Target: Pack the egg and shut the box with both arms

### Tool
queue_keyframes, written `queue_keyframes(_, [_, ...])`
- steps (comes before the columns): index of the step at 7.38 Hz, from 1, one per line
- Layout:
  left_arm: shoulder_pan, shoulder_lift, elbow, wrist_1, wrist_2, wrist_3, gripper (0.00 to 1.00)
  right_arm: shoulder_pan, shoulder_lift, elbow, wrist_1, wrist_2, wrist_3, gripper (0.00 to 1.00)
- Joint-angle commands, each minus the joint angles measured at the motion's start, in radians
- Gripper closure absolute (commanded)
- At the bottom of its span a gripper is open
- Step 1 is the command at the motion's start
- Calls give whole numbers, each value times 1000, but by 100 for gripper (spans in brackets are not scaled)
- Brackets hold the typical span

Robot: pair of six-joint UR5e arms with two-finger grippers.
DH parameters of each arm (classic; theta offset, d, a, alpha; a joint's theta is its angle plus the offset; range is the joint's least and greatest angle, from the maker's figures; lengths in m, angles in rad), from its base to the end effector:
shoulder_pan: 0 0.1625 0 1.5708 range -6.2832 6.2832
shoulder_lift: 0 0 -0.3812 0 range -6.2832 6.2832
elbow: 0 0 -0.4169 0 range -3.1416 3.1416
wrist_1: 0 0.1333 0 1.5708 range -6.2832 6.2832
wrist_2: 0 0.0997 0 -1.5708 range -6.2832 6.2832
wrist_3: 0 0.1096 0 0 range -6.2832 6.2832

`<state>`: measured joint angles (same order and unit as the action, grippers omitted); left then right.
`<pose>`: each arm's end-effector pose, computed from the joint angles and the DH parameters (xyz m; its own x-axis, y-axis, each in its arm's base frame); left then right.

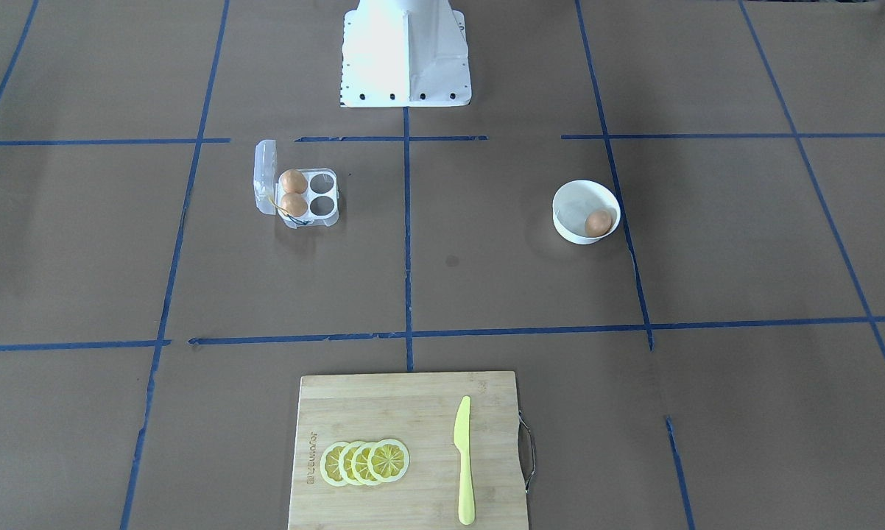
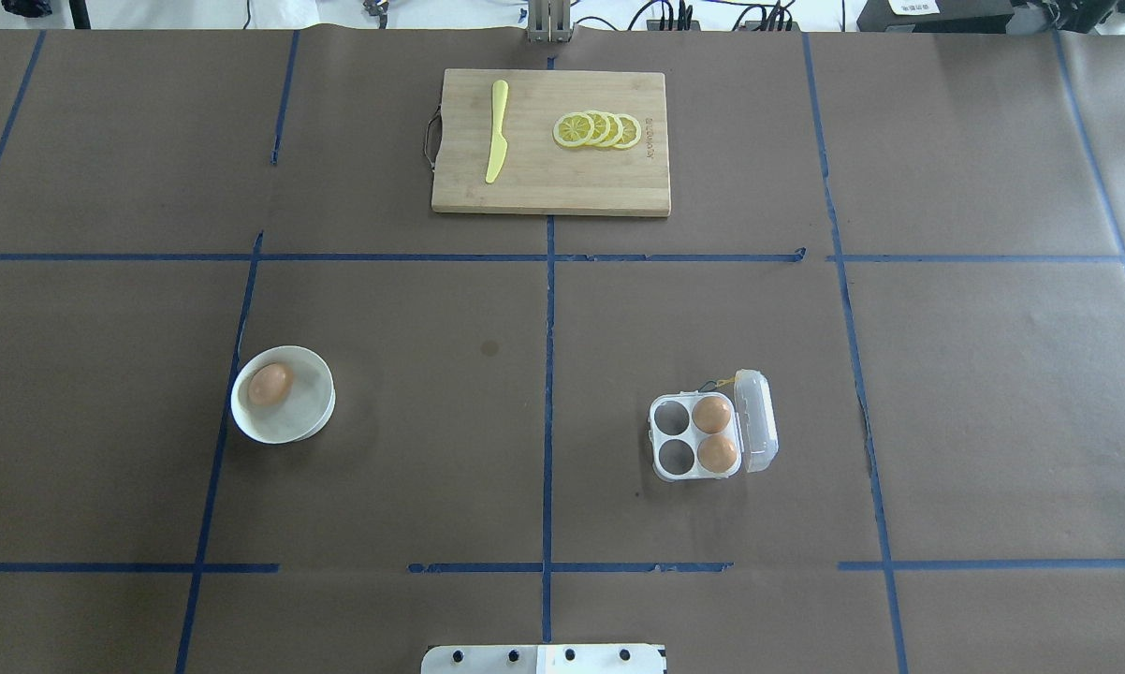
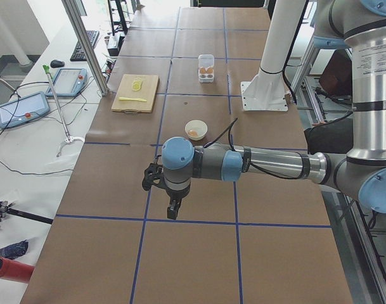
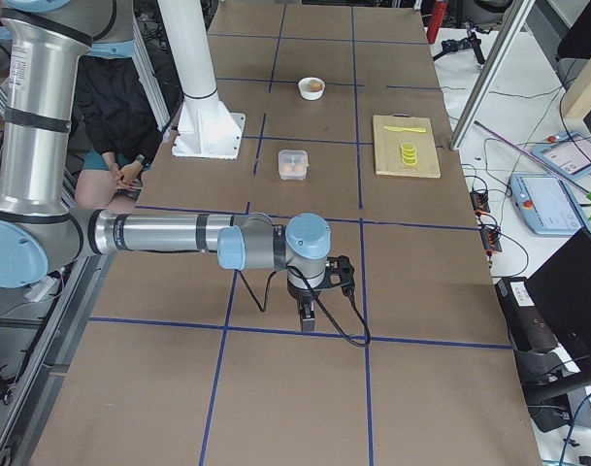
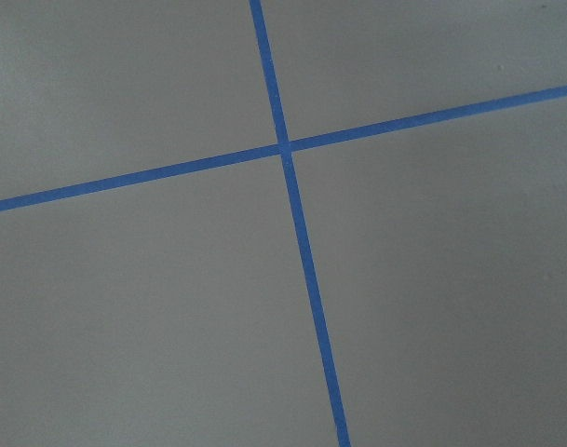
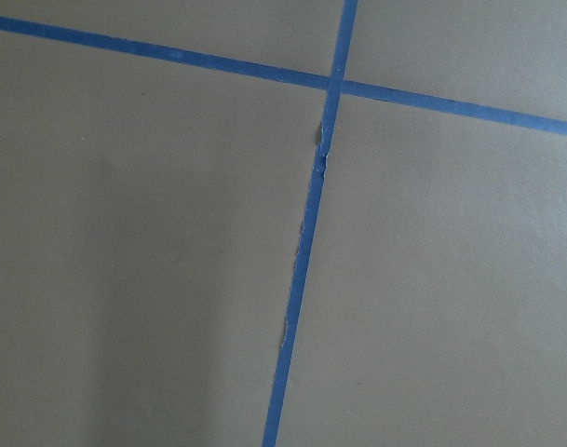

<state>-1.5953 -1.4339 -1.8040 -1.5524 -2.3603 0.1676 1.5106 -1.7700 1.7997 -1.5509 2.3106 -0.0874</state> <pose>-0.0669 -0.4668 0.5692 0.6995 0.2037 -0.6849 -0.0936 0.9764 0.1948 0.0325 -0.4476 0.5997 0.7272 -0.1645 0.6664 0.1240 0.9864 0.1082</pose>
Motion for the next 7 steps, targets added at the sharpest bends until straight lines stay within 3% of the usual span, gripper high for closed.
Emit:
queue_keyframes(1, [0, -3, 2, -2, 3, 4, 0, 0, -2, 0, 0, 1, 0, 0])
queue_keyframes(5, [1, -5, 6, -34, 1, 1, 0, -1, 0, -3, 0, 3, 11, 0])
queue_keyframes(7, [1, -5, 26, -173, 1, -3, 0, -1, 7, 7, 2, 9, 12, 0])
